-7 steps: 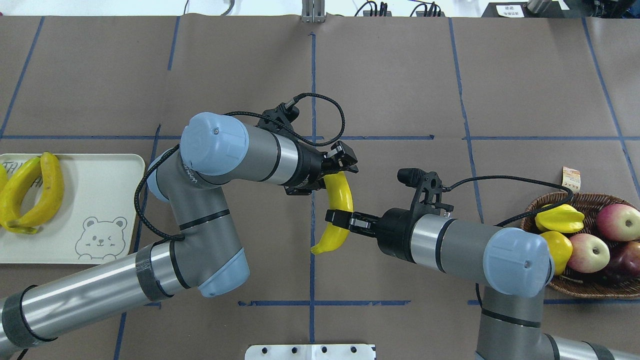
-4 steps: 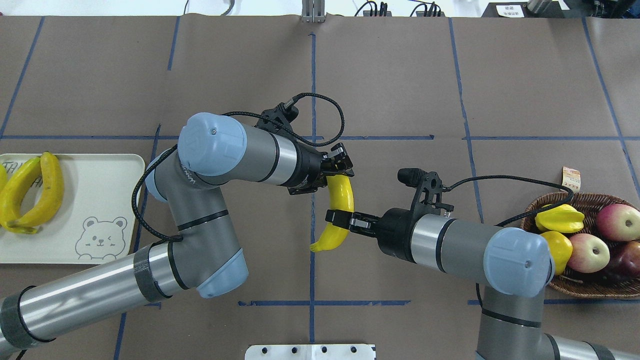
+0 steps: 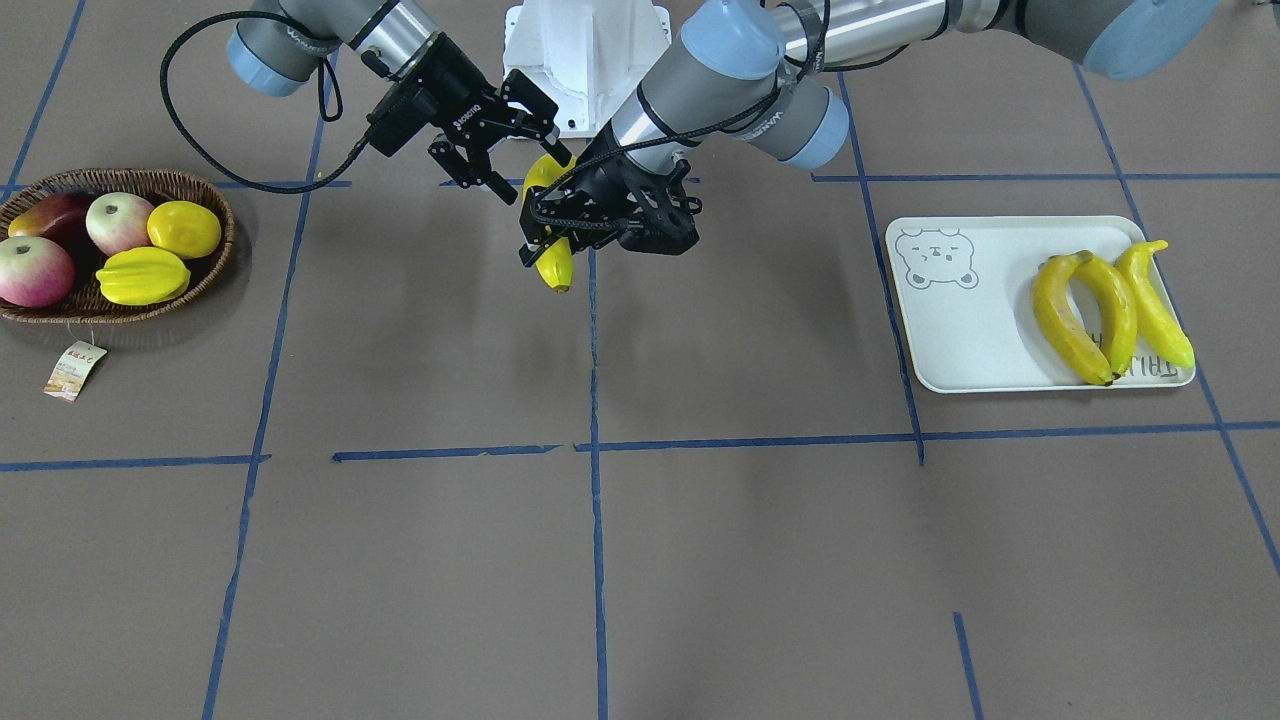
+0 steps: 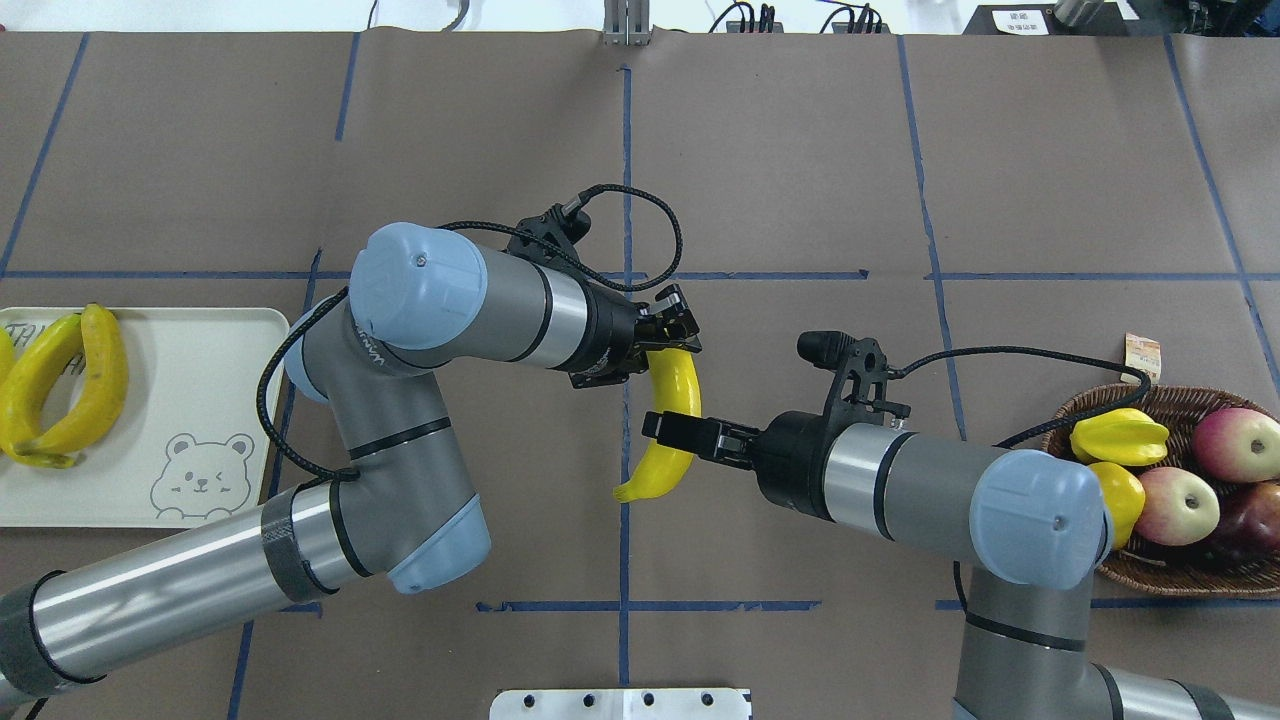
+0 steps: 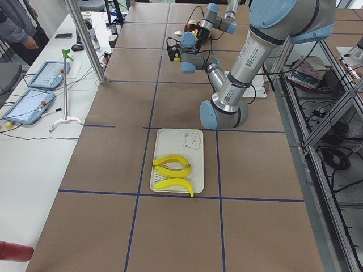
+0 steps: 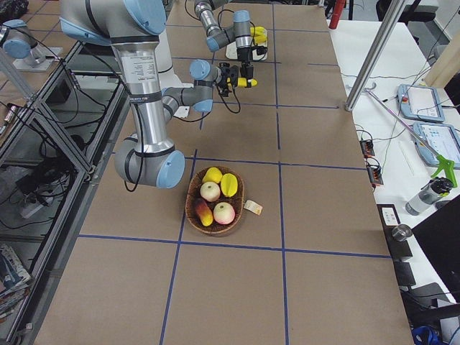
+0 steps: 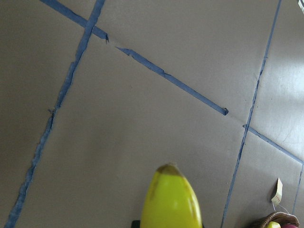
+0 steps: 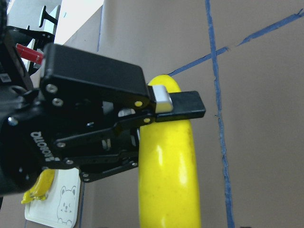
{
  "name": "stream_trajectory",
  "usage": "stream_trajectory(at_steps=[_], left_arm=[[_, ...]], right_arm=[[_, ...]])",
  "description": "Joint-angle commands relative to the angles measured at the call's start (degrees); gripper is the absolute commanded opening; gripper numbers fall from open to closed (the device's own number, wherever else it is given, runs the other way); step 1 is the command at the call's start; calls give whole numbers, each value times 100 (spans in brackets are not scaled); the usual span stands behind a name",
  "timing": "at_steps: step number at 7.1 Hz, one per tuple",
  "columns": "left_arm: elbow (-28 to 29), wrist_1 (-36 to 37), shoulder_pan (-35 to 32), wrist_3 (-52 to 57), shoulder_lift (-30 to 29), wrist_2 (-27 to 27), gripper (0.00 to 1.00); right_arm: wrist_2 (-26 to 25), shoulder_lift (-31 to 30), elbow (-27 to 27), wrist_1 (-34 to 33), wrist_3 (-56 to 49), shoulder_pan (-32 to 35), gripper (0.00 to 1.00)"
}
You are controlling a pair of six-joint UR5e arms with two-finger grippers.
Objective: Transfer all bananas from basket to plate
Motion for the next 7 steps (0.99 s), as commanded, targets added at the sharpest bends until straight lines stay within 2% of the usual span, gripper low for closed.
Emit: stream_trajectory(at_steps=[1,2,3,4,5,6,7], left_arm=[[-23,8,-83,70,228,-54,0],[-41,60,-214,175,465,-316,0],[-189,452,-398,402,545,-475,0],[-634,1509,-391,814,537,-459,0],[-1274,2860,-400,1540,555,-415,0],[-1794,3865,-409,2104,642,-406,0],[-2216,4441,-417,2449,930,-424,0]], right_arm=[[259,-144,34,-120,0,177,100],[940,-215,95,-530,-9,596,100],[1817,-233,305,-1213,-17,1157,100],[2234,-268,489,-1742,-61,1485,100],[2421,-295,587,-2252,-96,1697,100],[2562,-304,631,-2709,-271,1864,100],[2755,-304,771,-3358,-664,2040,100]])
